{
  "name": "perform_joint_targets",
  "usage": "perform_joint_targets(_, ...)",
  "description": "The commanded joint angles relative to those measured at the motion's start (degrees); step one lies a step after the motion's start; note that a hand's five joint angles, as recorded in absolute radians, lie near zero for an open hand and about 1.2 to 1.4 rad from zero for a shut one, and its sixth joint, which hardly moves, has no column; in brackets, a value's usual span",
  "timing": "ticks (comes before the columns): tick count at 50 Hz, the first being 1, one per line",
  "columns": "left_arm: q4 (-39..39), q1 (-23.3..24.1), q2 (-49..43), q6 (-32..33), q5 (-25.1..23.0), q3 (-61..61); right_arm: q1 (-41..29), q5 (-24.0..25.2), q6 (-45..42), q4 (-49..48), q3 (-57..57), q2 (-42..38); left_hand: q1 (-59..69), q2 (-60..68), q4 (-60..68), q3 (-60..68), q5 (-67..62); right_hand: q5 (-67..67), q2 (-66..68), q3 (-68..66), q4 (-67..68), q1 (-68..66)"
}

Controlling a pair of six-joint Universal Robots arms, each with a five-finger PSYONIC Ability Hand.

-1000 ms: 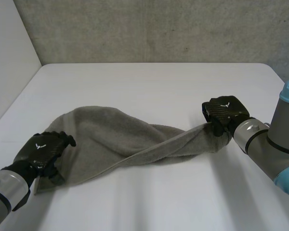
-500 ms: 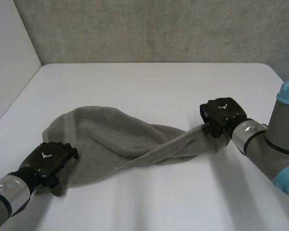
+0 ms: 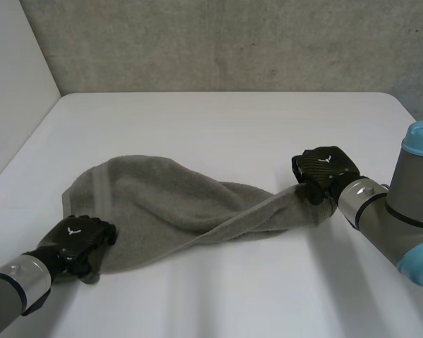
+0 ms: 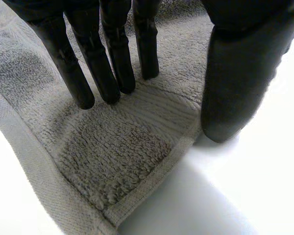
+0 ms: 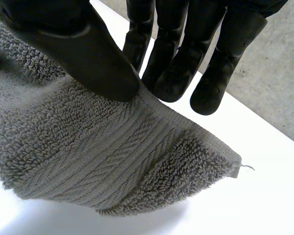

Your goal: Fold the towel.

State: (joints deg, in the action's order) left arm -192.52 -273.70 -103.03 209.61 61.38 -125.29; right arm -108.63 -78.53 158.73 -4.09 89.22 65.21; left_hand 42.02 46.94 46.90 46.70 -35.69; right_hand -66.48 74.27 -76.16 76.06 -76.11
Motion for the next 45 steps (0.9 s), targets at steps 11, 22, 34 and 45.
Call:
perform_joint_targets(11, -0.31, -0.34, 0.64, -0.61, -0.29, 0.40, 0.00, -0.31, -0.09, 0.04, 0.34, 0.01, 37.98, 33.06, 33.10, 33.30, -34.31, -3.52, 5.73, -3.84, 3.94, -3.89)
perform_joint_targets(22, -0.23, -0.43, 6.79, -4.03, -0.47, 1.80, 0.00, -0.48, -0.09, 0.04, 0.25, 0.18, 37.98, 33.06, 33.10, 33.30, -34.31, -3.52, 5.73, -3.84, 3.94, -3.89)
perform_joint_targets(34, -1.28, 0.27, 10.75, -10.63, -0.99, 3.65, 0.00, -0.57, -0.09, 0.13, 0.16, 0.27, 37.98, 33.06, 33.10, 33.30, -34.31, -3.52, 5.73, -3.84, 3.94, -3.89)
perform_joint_targets(45, -2.85, 0.28, 8.21, -10.45, -1.26, 3.30, 0.00, -0.57, -0.09, 0.13, 0.08, 0.27, 37.98, 33.06, 33.10, 33.30, -34.31, -3.52, 5.73, -3.84, 3.94, -3.89)
